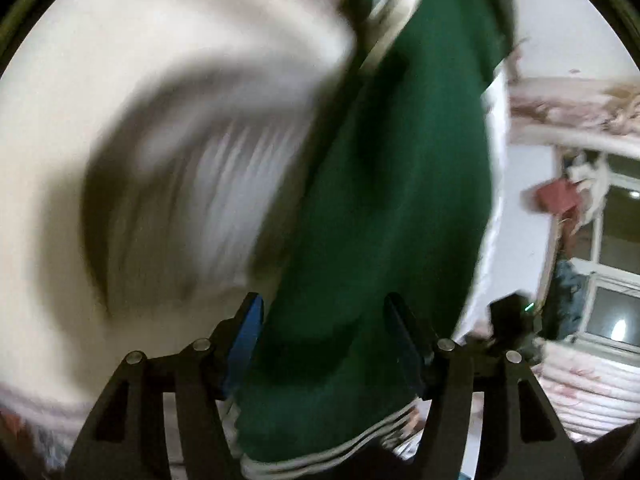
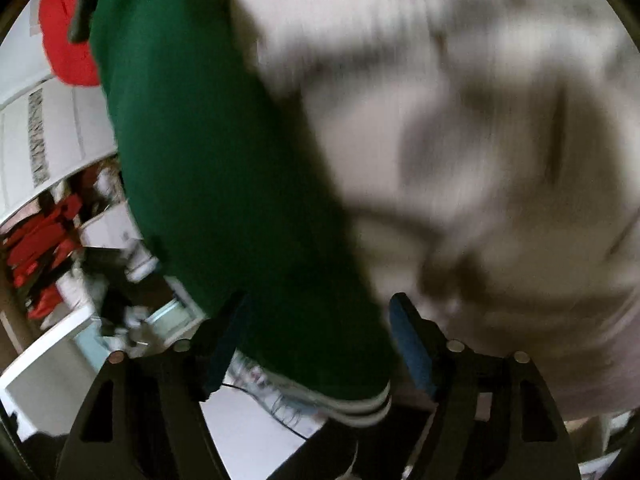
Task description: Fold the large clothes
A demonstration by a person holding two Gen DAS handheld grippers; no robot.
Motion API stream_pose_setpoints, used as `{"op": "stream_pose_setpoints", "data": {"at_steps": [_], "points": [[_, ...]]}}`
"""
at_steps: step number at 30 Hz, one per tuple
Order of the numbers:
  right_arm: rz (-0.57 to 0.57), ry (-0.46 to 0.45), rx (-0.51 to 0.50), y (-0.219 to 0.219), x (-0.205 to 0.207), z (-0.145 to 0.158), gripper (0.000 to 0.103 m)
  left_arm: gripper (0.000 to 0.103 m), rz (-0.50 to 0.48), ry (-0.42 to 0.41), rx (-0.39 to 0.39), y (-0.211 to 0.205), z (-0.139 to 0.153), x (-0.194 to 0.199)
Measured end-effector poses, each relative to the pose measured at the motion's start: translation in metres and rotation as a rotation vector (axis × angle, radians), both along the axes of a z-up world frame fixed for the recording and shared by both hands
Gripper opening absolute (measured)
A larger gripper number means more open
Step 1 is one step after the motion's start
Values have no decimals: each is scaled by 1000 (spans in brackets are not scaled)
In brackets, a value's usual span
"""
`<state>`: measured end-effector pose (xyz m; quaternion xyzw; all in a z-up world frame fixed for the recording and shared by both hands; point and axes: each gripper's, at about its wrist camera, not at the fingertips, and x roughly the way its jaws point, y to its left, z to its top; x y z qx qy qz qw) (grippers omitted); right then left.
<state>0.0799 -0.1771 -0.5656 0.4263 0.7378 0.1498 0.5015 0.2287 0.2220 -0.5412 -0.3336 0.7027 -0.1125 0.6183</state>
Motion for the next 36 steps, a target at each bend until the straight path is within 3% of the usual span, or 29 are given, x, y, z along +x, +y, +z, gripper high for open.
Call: {"op": "stream_pose_setpoints", "data": {"at_steps": [3,7,11,12,13,14,15,19,23,26,28,30,32,34,35,36], "points": [[11,11,63,26,-34,-20,82,61,26,4,-28,-5,-14,-45],[42,3,134,69,-63,-51,83,70,79,-52,-76,-13,-27,-58],[61,-50,176,128,-95,-74,85,71,87,-152,-32,-24,-17,-60],[50,-64,170,142,-97,-76,85,63,83,-174,-14,-28,-11,-62],[47,-85,156,152,-98,-74,79,47,72,-209,14,-31,-5,-66],[46,-111,133,158,-101,-70,66,28,69,-224,21,-33,0,-66],[41,-126,112,163,-105,-66,37,23,78,-237,20,-34,5,-68],[-2,-176,111,187,-124,-37,27,19,118,-283,35,-32,34,-94],[18,-192,129,217,-155,-3,24,19,107,-250,39,-26,42,-129],[56,-161,117,216,-175,11,24,25,122,-159,35,-24,14,-142],[79,-117,53,207,-181,7,35,30,139,-120,45,-21,5,-143],[78,-51,19,192,-189,5,46,31,167,-69,52,-21,10,-136],[61,8,25,187,-191,-3,48,35,136,-78,122,-28,28,-131],[55,-24,2,178,-183,10,60,48,84,-111,206,-36,49,-122],[58,-51,-20,173,-176,21,62,70,60,-126,234,-37,58,-117],[66,-72,-44,155,-175,29,64,84,48,-143,249,-39,67,-111]]}}
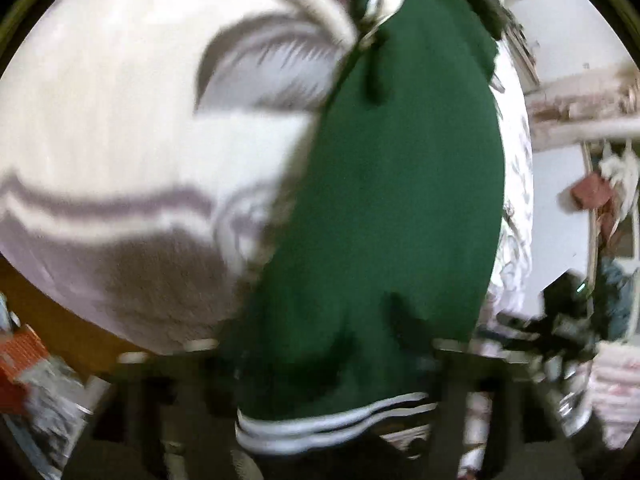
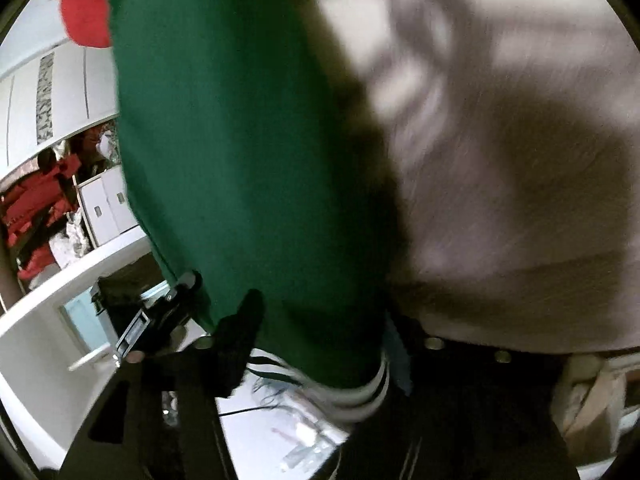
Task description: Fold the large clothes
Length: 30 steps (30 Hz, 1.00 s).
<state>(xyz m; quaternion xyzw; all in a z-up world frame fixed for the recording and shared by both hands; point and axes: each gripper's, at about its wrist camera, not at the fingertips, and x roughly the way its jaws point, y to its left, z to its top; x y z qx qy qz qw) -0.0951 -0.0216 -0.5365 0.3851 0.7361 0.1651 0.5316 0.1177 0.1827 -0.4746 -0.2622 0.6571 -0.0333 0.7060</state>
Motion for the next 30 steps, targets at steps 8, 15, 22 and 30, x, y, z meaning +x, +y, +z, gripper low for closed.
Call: {"op": "stream_pose_setpoints", "data": {"at_steps": [8,15,22,30], "points": [[-99,-190,-149,-47,134,98,63,86,-20,-225,97,-3,35,121],[-157,-311,-144,-20,330,103,46,86,-77,-211,195,-27,-28,286],[-202,-383,-177,-47,483,52,46,89,-91,-134,209,-9,-80,362],[-171,-344,-342,-40,577,-2,48,99,-84,-126,160,0,-100,374]]}}
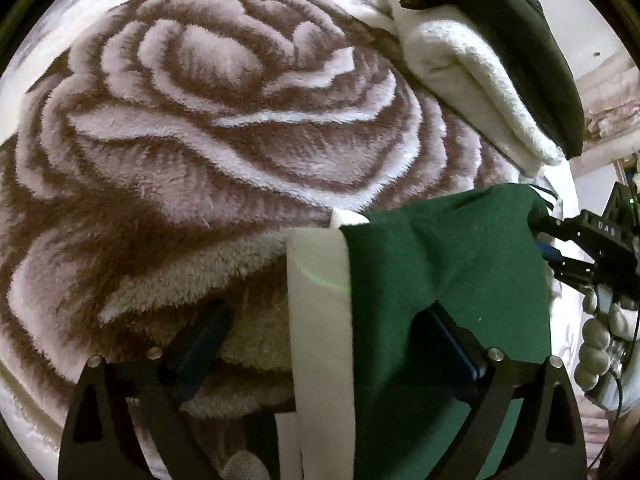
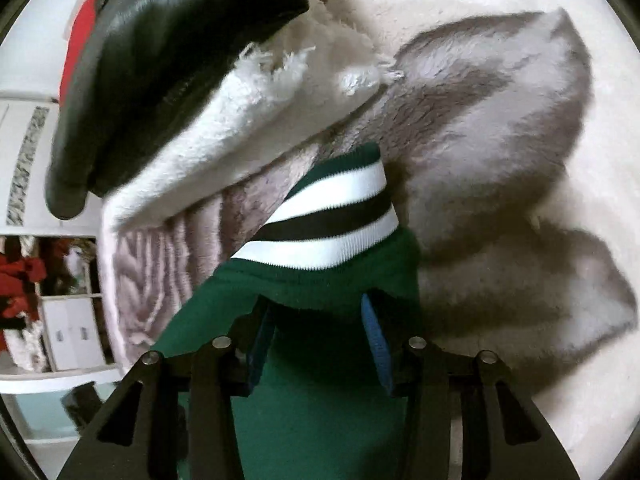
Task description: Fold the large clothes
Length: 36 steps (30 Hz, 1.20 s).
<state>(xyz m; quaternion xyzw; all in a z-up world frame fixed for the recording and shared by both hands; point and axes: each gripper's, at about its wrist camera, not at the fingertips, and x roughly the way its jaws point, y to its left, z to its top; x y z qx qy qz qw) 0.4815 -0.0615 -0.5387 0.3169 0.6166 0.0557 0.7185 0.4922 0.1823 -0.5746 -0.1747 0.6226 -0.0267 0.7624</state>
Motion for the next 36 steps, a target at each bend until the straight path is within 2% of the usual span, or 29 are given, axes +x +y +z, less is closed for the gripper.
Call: {"op": "stream_pose_setpoints", "data": {"at_steps": [3,5,9,11,13,14,15,16,17,18,19,21,22,23,25,27,29,31,32,33,36], "points": [[19,1,-1,3,3,6,48,99,4,-12,5,0,7,3],[36,20,27,-12,-1,9,48,99,4,-36,10,1,31,-10],[54,20,149,-37,-54,37,49,99,12,-102,15,6,80,-51],[72,6,192,-46,-87,58,56,98,27,-87,20,8,90,-81],[101,-12,196,-49,-129,81,57,98,35,-37,7,12,80,-102],[113,-10,181,-50,-153,90,57,98,49,11,-10,14,65,-113],[123,-9,174,-53,-174,94,57,96,61,53,-39,14,51,-119],[131,1,171,-55,-198,97,57,96,71,80,-104,14,36,-125],[137,18,167,-57,-217,96,57,91,85,69,-169,14,28,-130],[139,47,163,-60,-242,92,57,64,100,26,-210,13,26,-134],[133,68,165,-62,-263,89,57,55,99,-13,-274,11,29,-135],[102,124,194,-69,-307,72,57,21,122,-82,-345,16,43,-138],[85,151,221,-70,-325,64,57,20,158,-118,-437,25,48,-141],[58,182,250,-73,-347,53,57,20,187,-116,-457,34,48,-144],[15,228,274,-72,-373,32,57,20,160,-89,-330,39,43,-145],[-7,255,285,-66,-391,21,57,21,173,-56,-386,44,40,-152],[4,264,261,-60,-405,20,57,23,145,-59,-393,41,52,-159],[18,256,277,-54,-416,24,57,36,95,-32,-381,35,69,-175],[24,257,289,-51,-421,27,57,53,81,-28,-375,32,77,-188],[29,261,294,-48,-427,26,57,63,67,-29,-364,27,85,-206],[67,296,291,-38,-454,25,58,63,35,7,-319,16,94,-257]]}}
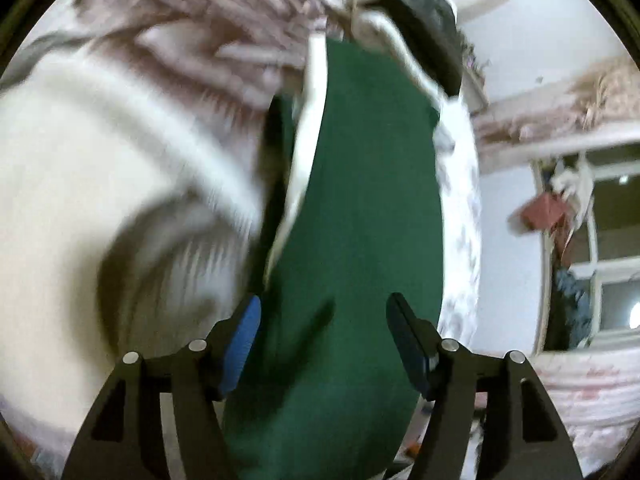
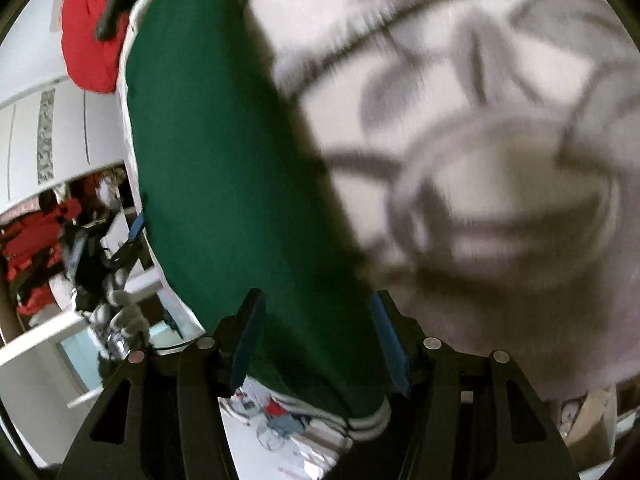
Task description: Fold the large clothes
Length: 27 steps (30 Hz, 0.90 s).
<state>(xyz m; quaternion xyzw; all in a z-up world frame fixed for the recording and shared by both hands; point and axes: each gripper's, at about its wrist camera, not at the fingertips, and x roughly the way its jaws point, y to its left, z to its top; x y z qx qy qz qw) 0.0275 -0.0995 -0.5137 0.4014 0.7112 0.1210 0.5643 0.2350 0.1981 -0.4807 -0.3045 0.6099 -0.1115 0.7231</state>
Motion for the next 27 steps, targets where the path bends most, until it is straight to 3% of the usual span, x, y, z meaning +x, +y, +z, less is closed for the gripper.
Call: {"op": "stream_pose_setpoints", "data": {"at_steps": [5,9,13,16,17,18,19,20,23,25,27], "points": [[60,67,27,20,-53,-11,59,63,-38,140,96,-26,-20,-102],[85,118,45,41,-93,-24,59,63,-25,246,119,-38,-50,-166],[128,131,55,66,-119,-31,58,63,4,271,91,-43,-63,-194],[147,139,86,86,-138,-40,59,62,30,242,102,-46,-66,-201],[149,140,89,93,-145,-44,59,51,40,208,118,-48,-62,-203],[142,131,88,99,-149,-46,57,15,47,188,124,-49,-58,-205],[122,108,78,102,-153,-46,28,7,58,179,124,-48,-55,-208],[105,88,69,107,-155,-44,20,7,81,163,103,-43,-51,-211],[68,34,32,121,-165,-26,16,6,139,138,68,-20,-51,-213],[74,1,-5,122,-165,-14,13,6,159,167,79,-6,-68,-216],[93,39,-41,125,-164,-23,12,6,155,189,48,-3,-78,-213]]}}
